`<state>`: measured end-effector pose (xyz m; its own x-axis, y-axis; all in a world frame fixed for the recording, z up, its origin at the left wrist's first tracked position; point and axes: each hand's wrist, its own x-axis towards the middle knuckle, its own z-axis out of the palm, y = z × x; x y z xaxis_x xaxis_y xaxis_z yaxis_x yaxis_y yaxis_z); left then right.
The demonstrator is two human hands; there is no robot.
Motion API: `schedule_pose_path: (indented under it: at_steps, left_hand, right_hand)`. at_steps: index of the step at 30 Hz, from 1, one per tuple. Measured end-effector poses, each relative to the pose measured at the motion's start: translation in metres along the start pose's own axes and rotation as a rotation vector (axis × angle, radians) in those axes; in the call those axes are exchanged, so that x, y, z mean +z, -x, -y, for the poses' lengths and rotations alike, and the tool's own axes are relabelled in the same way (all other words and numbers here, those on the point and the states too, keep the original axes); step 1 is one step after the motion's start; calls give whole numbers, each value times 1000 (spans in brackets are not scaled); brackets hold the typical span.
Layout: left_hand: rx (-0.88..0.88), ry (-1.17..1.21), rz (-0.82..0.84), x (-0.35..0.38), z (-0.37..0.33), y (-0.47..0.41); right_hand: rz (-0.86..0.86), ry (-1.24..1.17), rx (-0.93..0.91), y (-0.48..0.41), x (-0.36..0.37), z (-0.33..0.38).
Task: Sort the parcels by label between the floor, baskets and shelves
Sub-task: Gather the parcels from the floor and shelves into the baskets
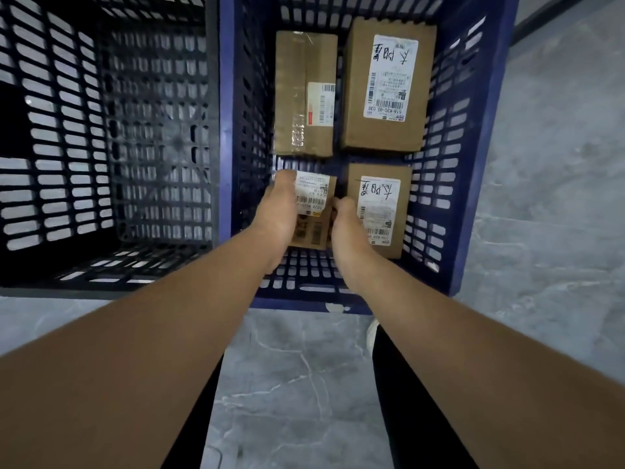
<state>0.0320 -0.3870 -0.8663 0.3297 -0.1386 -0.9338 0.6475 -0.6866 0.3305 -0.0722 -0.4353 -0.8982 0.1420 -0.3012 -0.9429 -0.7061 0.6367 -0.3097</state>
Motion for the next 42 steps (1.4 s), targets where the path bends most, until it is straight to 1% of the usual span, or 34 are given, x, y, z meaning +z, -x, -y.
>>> schedule_pose_path:
  at_steps: [2, 5, 7, 13, 18, 22, 29, 31, 39, 42]
  left_hand:
    - [-12, 50, -13, 4, 2, -17]
    - [-87, 170, -44, 6, 7, -38]
    - [-114, 204, -54, 8, 13, -50]
    - [-111, 239, -87, 11, 25, -64]
    - [-76, 205, -79, 7, 21, -49]
    - [-23, 94, 4, 5, 3, -16]
    - [65, 12, 114, -16, -59, 61]
    - [106, -39, 104, -25, -78, 89]
    - [197, -78, 150, -67, -153, 196]
    - [274, -138, 151, -88, -183, 249]
  right_hand:
    - [-5, -2, 26, -17, 2, -1]
    - [6, 24, 59, -38, 7, -5]
    - [19, 52, 80, -47, 8, -7]
    - [33, 87, 74, -58, 11, -14]
    - [15, 74, 46, -38, 12, -8]
    - [12, 23, -14, -6, 9, 10]
    - [-21, -129, -65, 67, 13, 70]
    - [-20, -150, -109, 92, 13, 88]
    - [-50, -215, -218, 204, 18, 161]
    - [-18, -217, -272, 257, 21, 189]
